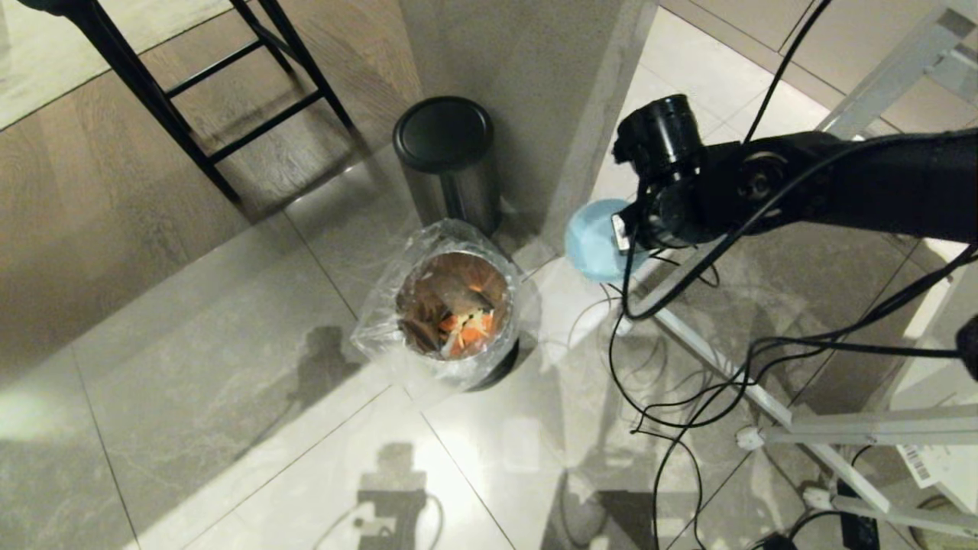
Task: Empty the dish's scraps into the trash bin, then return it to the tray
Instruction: Put the bowl back to the table
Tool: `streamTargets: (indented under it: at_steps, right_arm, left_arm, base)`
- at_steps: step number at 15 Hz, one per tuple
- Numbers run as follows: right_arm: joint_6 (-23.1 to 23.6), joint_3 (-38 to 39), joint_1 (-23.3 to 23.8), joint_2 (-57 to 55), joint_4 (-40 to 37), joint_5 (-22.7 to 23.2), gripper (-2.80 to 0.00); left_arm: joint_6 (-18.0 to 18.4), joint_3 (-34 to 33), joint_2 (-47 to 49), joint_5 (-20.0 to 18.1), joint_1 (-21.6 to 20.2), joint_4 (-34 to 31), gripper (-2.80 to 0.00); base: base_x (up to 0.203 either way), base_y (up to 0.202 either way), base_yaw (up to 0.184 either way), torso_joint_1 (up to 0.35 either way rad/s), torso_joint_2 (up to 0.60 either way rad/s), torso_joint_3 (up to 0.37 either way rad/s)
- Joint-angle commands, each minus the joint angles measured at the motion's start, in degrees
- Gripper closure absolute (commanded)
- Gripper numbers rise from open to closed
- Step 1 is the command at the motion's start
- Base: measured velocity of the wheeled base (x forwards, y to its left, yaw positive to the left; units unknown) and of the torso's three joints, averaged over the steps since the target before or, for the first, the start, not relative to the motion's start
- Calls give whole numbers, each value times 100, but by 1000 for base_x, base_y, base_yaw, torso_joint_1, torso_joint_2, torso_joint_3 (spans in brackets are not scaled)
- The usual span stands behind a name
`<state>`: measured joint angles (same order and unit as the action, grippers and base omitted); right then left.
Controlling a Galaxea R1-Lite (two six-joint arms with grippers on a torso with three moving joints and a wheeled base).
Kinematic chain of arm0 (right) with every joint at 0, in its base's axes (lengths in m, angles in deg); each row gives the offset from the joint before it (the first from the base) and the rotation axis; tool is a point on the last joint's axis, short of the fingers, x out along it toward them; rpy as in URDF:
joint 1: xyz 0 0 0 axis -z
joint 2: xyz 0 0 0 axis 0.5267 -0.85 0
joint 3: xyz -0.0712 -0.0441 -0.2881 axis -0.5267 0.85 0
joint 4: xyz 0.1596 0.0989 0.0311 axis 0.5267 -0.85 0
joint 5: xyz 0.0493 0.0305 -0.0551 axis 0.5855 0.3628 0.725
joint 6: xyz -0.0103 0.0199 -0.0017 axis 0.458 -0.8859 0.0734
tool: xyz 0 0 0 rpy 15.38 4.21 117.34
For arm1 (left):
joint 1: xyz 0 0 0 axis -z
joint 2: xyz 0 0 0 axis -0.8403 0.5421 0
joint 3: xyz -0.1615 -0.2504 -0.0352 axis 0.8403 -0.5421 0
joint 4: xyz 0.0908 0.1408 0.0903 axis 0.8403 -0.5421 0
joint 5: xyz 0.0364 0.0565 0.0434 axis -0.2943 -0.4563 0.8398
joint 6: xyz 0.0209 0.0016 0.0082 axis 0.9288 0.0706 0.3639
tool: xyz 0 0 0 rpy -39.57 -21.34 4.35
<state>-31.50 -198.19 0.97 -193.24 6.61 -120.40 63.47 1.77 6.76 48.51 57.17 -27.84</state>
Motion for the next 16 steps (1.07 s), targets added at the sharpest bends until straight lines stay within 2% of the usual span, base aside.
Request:
streamTargets:
  at_steps: [1, 6, 10, 13, 16]
  right_arm:
    - [7, -4, -178, -211, 41, -22, 0]
    - [146, -4, -894, -279, 386, -22, 0]
    - [498, -13, -1377, -408, 501, -22, 0]
    - [831, -74, -1412, -543, 1069, -22, 0]
    - [1513, -97, -1310, -598, 1780, -22, 0]
  left_arm:
    - [-3, 0, 4, 2, 0, 1, 0]
    - [-3, 0, -2, 2, 0, 1, 0]
    - [-3, 0, 6, 2, 0, 1, 0]
    - [-3, 0, 6, 2, 0, 1, 0]
    - [-3, 0, 3, 2, 0, 1, 0]
  base:
    - [0, 0, 0, 0, 0, 0]
    - [0, 0, 0, 0, 0, 0]
    - [0, 0, 0, 0, 0, 0]
    - [0, 0, 0, 0, 0, 0]
    - [0, 0, 0, 0, 0, 0]
